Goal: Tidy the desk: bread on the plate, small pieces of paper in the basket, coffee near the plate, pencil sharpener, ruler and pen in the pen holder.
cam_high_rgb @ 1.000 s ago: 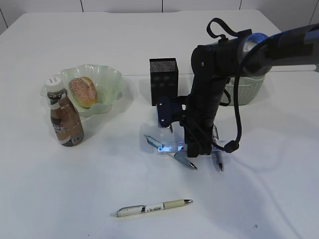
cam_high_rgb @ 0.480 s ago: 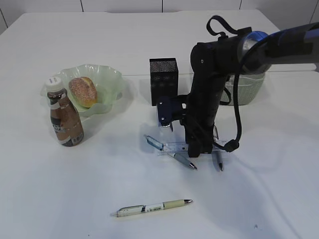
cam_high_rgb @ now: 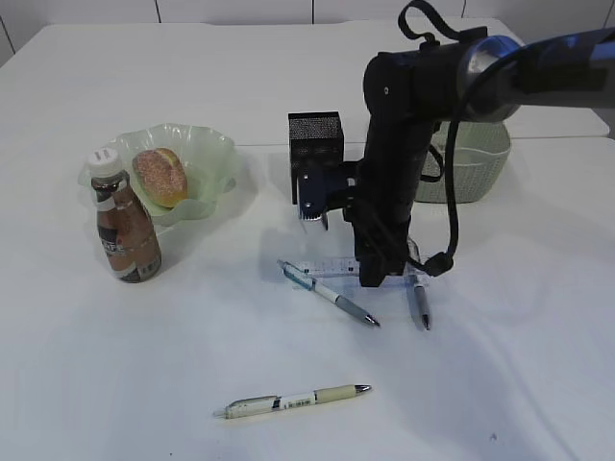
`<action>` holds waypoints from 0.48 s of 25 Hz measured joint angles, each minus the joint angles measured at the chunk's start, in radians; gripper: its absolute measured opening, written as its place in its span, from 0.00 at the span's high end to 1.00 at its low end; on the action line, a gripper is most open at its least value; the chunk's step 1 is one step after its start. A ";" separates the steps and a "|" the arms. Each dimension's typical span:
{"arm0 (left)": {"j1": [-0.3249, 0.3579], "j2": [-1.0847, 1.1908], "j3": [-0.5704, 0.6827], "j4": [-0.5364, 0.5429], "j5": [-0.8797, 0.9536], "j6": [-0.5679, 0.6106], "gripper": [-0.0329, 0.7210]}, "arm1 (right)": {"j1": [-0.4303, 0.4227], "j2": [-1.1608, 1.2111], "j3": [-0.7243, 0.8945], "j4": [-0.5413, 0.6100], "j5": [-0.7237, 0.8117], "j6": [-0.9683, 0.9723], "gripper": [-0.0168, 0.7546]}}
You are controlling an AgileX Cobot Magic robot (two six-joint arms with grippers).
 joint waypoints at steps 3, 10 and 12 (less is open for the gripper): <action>0.000 0.000 0.000 -0.002 0.000 0.000 0.55 | 0.000 0.001 -0.033 0.000 0.036 0.049 0.57; 0.000 0.000 0.000 -0.002 0.000 0.000 0.55 | 0.000 0.002 -0.194 0.000 0.084 0.196 0.57; 0.000 0.000 0.000 -0.002 0.000 0.000 0.56 | 0.000 0.002 -0.238 0.000 0.086 0.247 0.57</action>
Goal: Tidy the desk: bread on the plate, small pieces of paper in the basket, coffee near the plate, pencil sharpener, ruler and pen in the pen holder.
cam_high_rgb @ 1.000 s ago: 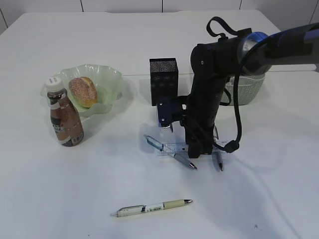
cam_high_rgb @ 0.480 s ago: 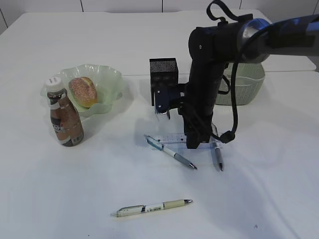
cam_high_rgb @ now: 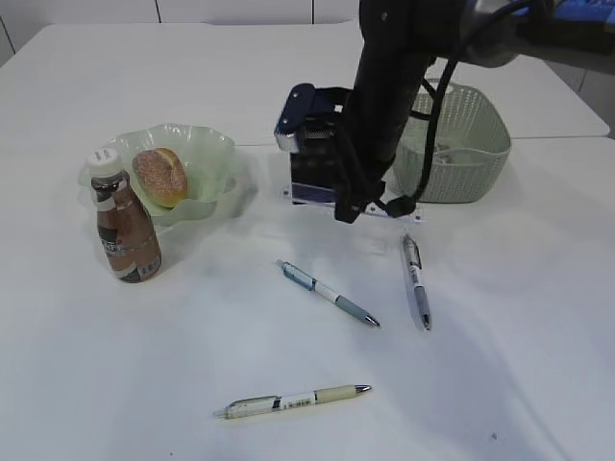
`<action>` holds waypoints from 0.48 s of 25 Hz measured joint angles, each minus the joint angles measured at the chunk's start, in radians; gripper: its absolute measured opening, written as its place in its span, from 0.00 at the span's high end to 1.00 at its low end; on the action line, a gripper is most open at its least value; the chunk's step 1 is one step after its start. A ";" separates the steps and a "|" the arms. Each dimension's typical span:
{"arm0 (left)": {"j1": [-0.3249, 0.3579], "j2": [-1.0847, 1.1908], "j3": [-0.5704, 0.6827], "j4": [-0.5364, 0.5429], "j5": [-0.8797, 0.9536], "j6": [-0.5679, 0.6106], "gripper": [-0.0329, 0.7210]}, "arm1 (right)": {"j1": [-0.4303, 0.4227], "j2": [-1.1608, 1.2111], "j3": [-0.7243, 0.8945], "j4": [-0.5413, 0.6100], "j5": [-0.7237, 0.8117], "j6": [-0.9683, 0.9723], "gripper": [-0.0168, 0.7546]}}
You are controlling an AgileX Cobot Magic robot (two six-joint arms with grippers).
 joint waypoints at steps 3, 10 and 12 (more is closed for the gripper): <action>0.000 0.000 0.000 0.000 0.000 0.000 0.56 | 0.000 0.000 -0.047 0.009 0.002 0.044 0.57; 0.000 0.000 0.000 0.000 0.000 0.000 0.56 | 0.000 0.000 -0.175 0.068 0.010 0.121 0.57; 0.000 0.000 0.000 0.000 0.000 0.000 0.56 | 0.000 0.000 -0.188 0.074 0.009 0.123 0.57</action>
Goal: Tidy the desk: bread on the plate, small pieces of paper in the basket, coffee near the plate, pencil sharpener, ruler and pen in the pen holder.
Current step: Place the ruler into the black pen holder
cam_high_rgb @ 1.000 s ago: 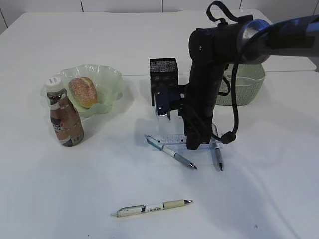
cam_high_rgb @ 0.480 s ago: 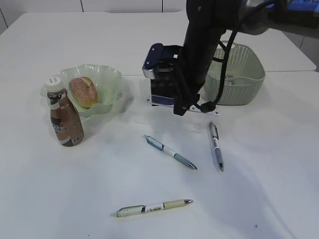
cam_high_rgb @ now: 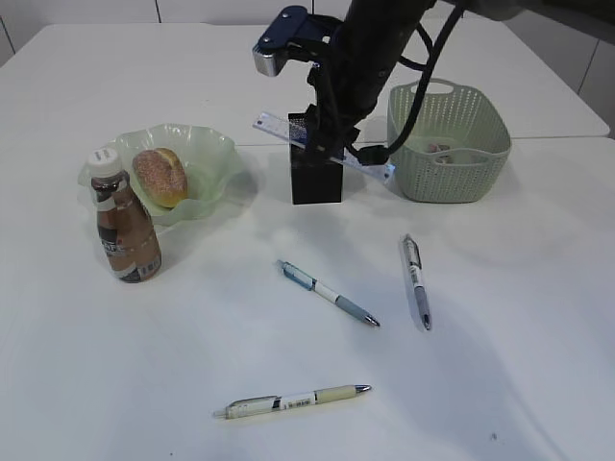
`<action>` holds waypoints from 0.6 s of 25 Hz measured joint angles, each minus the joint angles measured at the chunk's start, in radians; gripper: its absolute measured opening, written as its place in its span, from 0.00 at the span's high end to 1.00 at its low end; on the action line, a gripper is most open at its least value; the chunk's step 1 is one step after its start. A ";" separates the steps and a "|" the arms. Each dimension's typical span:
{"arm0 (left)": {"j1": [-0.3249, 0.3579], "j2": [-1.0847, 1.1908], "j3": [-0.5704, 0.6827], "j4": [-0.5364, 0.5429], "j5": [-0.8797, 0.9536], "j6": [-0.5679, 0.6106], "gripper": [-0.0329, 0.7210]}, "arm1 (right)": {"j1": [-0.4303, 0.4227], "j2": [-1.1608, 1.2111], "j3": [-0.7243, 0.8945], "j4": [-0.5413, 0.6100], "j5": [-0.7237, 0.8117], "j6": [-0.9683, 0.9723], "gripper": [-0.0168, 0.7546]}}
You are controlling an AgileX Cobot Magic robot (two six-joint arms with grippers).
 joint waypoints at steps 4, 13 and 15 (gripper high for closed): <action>0.000 0.000 0.000 0.012 0.000 0.000 0.56 | 0.000 0.005 -0.004 0.002 -0.045 0.002 0.57; 0.000 0.000 0.000 0.018 0.000 0.000 0.57 | 0.000 0.010 -0.004 0.035 -0.315 0.090 0.57; 0.000 0.000 0.000 0.018 0.000 0.000 0.57 | 0.000 0.010 -0.004 0.047 -0.369 0.092 0.57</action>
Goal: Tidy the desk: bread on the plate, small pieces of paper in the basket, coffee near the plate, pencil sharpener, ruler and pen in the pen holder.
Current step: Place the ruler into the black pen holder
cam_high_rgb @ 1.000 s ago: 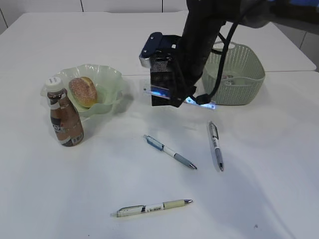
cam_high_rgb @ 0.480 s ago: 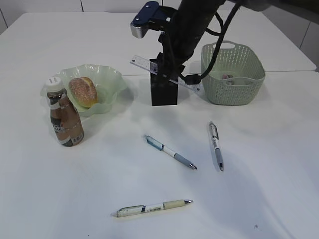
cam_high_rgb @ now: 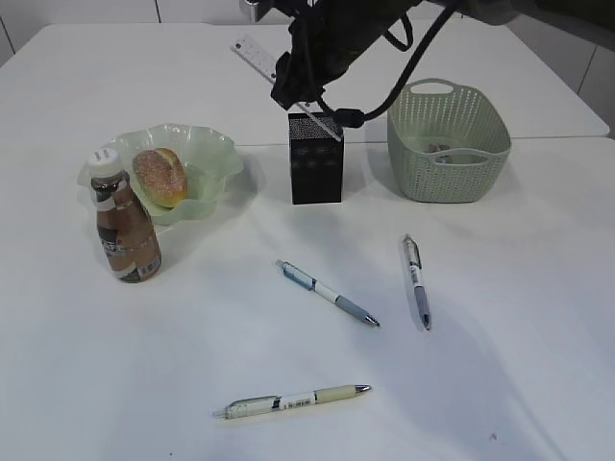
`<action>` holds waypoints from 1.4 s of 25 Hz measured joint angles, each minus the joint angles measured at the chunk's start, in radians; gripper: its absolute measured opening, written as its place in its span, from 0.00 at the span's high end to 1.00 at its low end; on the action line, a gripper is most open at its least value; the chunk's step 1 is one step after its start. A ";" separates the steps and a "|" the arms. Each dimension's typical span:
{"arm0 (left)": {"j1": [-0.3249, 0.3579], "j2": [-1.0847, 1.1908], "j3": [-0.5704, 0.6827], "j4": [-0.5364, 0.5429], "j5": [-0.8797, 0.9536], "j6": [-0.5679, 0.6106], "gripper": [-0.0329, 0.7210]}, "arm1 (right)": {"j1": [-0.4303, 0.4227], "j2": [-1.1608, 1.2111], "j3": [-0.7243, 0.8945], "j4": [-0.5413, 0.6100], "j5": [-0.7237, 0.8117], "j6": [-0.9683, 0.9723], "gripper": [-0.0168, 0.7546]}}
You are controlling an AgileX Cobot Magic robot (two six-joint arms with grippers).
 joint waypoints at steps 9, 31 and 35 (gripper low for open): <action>0.000 0.000 0.000 0.002 0.000 0.000 0.58 | 0.000 0.002 0.000 0.095 -0.294 0.055 0.57; 0.000 0.000 0.000 0.002 0.000 0.000 0.59 | -0.074 0.151 0.006 0.336 -0.544 0.127 0.57; 0.000 0.000 0.000 0.002 0.000 0.000 0.59 | -0.074 0.166 0.006 0.344 -0.587 0.127 0.57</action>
